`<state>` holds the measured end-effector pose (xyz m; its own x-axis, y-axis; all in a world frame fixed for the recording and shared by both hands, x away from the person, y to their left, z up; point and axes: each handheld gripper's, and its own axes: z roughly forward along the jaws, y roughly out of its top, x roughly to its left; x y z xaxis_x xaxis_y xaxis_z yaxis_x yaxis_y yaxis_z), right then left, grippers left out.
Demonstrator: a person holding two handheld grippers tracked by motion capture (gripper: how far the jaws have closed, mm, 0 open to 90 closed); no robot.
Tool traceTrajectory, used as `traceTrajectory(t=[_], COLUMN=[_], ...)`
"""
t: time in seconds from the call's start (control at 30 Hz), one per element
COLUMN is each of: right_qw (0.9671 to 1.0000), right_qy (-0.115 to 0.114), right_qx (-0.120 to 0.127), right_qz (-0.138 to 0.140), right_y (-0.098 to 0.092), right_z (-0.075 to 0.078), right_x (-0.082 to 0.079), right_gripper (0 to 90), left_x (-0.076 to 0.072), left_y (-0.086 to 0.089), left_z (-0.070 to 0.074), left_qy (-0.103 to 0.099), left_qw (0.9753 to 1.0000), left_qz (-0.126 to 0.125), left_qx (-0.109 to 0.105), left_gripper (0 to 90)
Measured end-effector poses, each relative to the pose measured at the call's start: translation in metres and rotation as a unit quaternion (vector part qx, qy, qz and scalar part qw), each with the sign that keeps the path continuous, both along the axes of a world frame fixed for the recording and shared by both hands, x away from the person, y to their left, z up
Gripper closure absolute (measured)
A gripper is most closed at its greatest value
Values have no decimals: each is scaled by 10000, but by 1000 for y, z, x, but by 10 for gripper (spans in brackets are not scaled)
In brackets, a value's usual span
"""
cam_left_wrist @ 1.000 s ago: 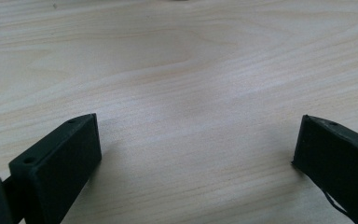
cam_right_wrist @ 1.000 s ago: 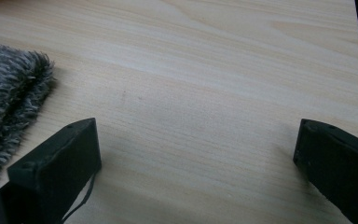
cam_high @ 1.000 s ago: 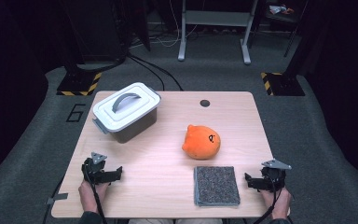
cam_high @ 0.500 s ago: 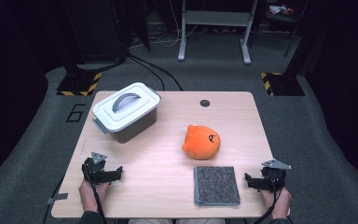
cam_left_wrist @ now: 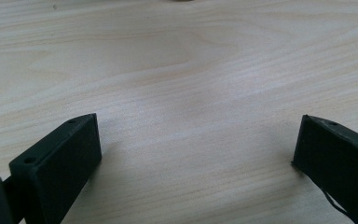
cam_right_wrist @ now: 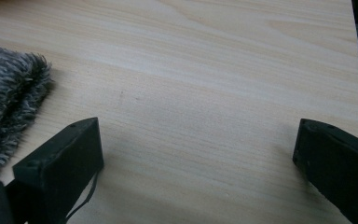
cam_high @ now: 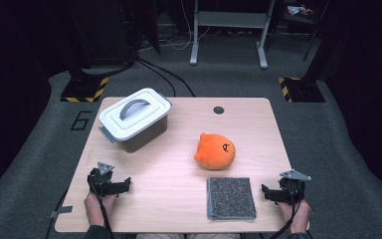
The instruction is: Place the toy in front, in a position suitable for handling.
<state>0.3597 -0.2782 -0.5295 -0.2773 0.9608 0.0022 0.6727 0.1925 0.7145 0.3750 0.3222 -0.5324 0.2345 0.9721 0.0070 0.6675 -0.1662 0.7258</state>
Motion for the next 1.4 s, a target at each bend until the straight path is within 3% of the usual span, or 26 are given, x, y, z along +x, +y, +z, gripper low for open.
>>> traceTrajectory(t=[0.3, 0.5, 0.73, 1.07, 1.4], right_qw=[10000, 9998, 9997, 9990, 9958], right_qy=[77, 129, 36, -68, 9], right_qx=[9, 156, 251, 217, 353], right_qz=[-33, -20, 40, 380, 842], right_y=[1, -2, -1, 27, 60], right_z=[1, 4, 21, 47, 55], right_x=[1, 2, -6, -20, -25], right_gripper=[4, 15, 20, 25, 34], left_x=[0, 0, 0, 0, 0], left_y=[0, 0, 0, 0, 0], left_z=[0, 0, 0, 0, 0], left_qy=[-3, -12, -13, -18, -10], left_qw=[10000, 10000, 10000, 10000, 10000], left_qz=[-2, 3, 5, 8, 5], left_qx=[13, 13, 13, 13, 9], left_gripper=[3, 3, 4, 4, 5])
